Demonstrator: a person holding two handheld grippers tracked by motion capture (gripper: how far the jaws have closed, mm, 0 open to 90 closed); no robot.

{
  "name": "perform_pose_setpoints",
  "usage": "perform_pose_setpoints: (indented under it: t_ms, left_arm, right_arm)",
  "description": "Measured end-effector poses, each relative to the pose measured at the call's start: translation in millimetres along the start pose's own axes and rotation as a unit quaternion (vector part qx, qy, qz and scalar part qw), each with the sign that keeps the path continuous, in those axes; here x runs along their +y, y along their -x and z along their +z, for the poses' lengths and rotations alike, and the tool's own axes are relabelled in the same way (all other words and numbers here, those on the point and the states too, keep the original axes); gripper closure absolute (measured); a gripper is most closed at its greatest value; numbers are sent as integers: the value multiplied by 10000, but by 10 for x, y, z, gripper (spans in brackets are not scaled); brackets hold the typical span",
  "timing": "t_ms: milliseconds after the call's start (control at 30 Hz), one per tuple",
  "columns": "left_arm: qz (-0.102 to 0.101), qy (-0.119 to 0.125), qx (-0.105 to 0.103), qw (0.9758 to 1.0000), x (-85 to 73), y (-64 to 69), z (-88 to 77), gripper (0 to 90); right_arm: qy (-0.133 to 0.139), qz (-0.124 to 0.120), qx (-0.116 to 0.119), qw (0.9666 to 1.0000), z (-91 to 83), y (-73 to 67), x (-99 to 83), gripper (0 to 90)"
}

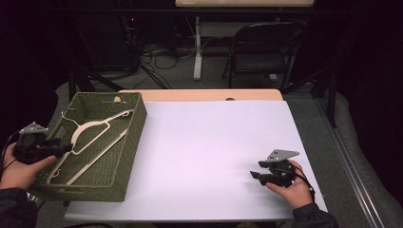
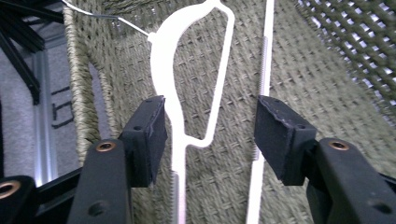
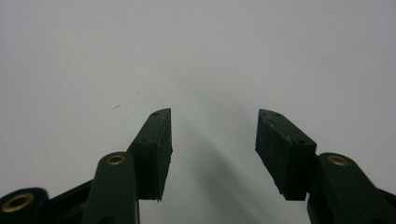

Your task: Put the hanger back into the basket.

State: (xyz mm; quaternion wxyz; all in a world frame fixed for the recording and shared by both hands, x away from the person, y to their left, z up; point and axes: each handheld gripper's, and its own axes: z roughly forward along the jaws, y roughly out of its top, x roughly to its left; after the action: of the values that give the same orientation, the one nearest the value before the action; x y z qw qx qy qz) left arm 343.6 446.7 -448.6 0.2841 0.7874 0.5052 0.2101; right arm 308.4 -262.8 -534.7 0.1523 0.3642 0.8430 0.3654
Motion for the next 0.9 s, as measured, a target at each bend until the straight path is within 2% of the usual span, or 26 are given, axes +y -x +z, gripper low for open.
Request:
perform_pose_setpoints:
  t_ms: [67,133,233,267,300,333,433,567,667,800,867,900]
  left_arm:
    - [-7,52,-15,10000,7,22,-35,429]
    - [-30,92,-26,9999,18,47,-71,415]
    - [-89,173,-15,9998,42,106,-136,411]
    - [-112,170,-42,9998,51,128,-158,406]
    - [-134,177,-69,9997,58,156,-171,394]
    - [-137,146,-90,9998,69,190,-186,389]
    - [-21,157,-54,9999,103,317,-229,382]
    - [104,402,-100,9991,178,583,-317,381]
    - [153,726,-277,9969,242,843,-386,381]
    - [369,836,-493,9946,325,1173,-425,379]
    - [397,865,-558,9939,352,1325,-434,377]
    - [369,859,-564,9940,363,1404,-433,375]
  right_arm:
    - [-62,-26,-5,10000,-8,1,3,452]
    - [11,-4,-2,10000,7,-4,-3,451]
    - [-93,-19,-8,10000,-8,-6,3,449]
    - [8,-3,6,10000,4,-6,-2,448]
    - [-113,-29,21,9999,-12,0,4,447]
    - [-58,-15,-5,10000,-4,-2,0,444]
    - [-6,-30,-21,10000,5,-3,-1,433]
    - [-38,-63,-13,10000,-3,-5,6,432]
    - [37,-68,-7,10000,-23,-12,15,426]
    - [75,-101,-6,9999,-46,-11,20,423]
    - [8,-95,-35,9999,-60,-18,22,423]
    - [76,-89,-12,9999,-53,-19,17,423]
